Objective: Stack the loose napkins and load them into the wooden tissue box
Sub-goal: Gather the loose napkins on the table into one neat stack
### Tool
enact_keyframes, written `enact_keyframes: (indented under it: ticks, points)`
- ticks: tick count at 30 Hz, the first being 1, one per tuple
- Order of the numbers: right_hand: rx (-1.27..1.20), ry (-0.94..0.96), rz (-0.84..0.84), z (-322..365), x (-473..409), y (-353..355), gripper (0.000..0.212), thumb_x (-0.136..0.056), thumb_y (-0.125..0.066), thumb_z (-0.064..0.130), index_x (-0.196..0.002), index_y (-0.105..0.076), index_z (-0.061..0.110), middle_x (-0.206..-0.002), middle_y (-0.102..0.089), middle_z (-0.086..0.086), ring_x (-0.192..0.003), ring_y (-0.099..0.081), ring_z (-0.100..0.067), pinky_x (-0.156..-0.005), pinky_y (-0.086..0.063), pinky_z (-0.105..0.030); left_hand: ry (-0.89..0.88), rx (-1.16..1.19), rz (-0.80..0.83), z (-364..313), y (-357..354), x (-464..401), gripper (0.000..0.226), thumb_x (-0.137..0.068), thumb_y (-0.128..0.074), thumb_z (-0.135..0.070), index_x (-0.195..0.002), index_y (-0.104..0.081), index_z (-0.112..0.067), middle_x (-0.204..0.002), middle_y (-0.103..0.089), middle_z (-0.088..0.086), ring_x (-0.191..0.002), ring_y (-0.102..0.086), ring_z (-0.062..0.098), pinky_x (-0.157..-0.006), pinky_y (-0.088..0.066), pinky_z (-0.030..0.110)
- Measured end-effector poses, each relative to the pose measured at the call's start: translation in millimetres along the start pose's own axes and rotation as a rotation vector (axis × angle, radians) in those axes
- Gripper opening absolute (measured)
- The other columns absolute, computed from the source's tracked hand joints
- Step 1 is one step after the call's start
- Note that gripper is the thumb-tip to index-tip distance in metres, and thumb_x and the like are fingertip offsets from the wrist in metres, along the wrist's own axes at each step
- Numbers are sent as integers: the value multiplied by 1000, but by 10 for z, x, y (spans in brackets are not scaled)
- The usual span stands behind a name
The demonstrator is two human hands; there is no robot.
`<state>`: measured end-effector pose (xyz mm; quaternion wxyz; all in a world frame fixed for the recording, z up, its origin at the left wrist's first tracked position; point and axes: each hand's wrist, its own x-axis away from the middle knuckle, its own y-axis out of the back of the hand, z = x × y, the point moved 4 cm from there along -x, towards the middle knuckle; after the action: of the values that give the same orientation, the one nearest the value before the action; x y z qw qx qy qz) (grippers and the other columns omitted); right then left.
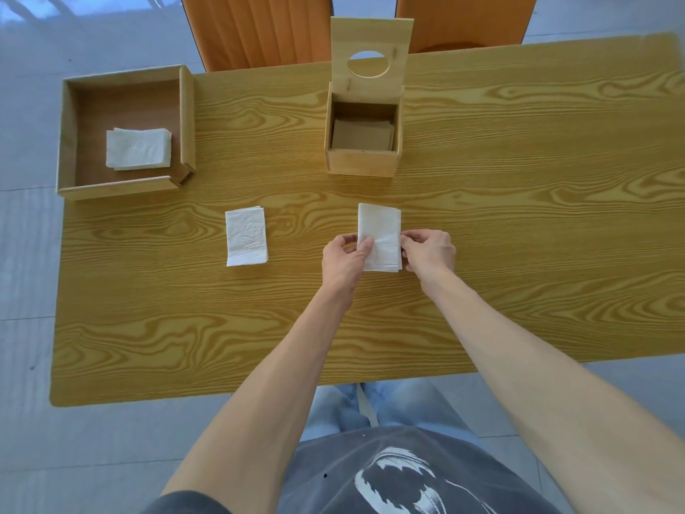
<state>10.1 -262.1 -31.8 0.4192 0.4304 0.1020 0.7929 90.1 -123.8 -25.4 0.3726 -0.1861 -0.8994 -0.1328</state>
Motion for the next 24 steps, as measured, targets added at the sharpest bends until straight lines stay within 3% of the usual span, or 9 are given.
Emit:
enact_keyframes:
  ticks: [7,10,14,19,24]
  points:
    - [22,9,-12,23,40,11,26,-87,-63,27,-61,-67,30,-85,-76,1,-80,-72,-25,-75,-61,-44,2,-88,-42,91,-67,-66,32,-87,-71,-31,-114,-62,-16,-105,-73,5,-88,-69,18,-69,-49,29]
    - [6,31,-7,18,60,9,19,-88,-63,34,-83,-78,23,-89,-75,0,-82,-71,-26,-76,-61,-45,-7,-96,-25,115,-94,-74,25,-87,-72,-31,-107,-60,-20,-102,-74,6,-84,-69,18,-68,-48,30]
    - [23,58,1,-12,69,14,30,-83,-74,41,-103,-77,19,-100,-77,1,-91,-71,-21,-82,-59,-40,-22,-126,1,128,-116,-76,23,-87,-71,-31,-105,-60,-22,-100,-75,5,-89,-72,21,-74,-55,35]
    - [44,52,-32,-4,61,6,26,-82,-77,34,-102,-76,18,-99,-77,0,-92,-71,-18,-83,-59,-38,-47,-137,58,121,-91,-64,30,-88,-69,-30,-115,-62,-19,-104,-75,4,-93,-72,19,-77,-55,33]
    - [52,33,-49,1,60,-18,22,-82,-77,36,-97,-75,20,-95,-76,3,-88,-71,-18,-80,-59,-38,-99,-200,5,93,27,-23,27,-88,-68,-34,-113,-65,-24,-99,-75,-1,-90,-71,15,-75,-56,33]
